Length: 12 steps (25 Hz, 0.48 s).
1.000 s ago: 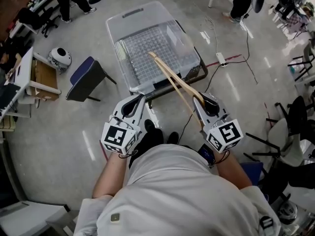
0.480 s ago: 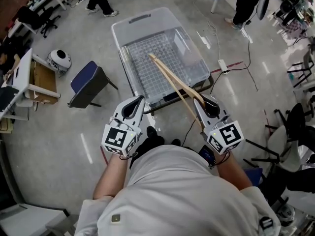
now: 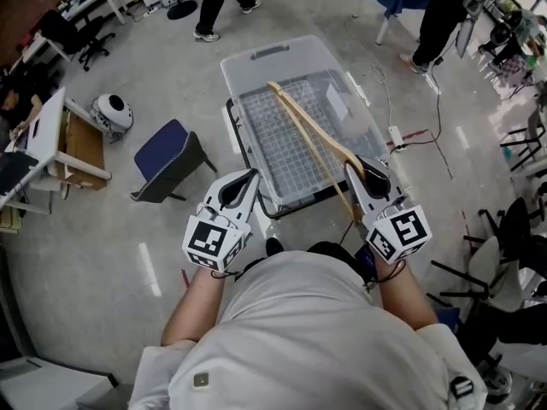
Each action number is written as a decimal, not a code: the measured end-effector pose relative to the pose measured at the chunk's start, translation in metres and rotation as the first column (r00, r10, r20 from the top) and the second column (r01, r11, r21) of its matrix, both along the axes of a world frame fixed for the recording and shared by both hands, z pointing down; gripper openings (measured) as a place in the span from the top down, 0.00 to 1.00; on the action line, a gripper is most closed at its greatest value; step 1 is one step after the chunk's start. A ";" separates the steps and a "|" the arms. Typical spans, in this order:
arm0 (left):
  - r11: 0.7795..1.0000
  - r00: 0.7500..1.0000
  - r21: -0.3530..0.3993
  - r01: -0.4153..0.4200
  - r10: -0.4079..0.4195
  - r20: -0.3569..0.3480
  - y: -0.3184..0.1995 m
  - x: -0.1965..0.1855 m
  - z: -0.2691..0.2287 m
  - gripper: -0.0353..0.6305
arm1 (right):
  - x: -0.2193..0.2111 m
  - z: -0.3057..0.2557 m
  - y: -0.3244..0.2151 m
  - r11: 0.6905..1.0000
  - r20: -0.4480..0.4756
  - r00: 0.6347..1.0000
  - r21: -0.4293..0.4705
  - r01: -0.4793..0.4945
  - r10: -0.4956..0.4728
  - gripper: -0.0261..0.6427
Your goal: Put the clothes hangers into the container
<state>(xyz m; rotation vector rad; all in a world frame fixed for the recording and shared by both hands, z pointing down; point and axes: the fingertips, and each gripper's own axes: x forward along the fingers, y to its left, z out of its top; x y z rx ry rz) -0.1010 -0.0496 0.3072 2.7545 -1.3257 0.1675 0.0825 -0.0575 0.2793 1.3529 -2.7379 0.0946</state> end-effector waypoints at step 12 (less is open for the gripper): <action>0.998 0.998 -0.025 0.052 -0.053 -0.028 -0.033 -0.040 0.007 0.92 | -0.041 -0.003 -0.055 0.999 -0.011 0.999 0.007 0.038 -0.038 0.86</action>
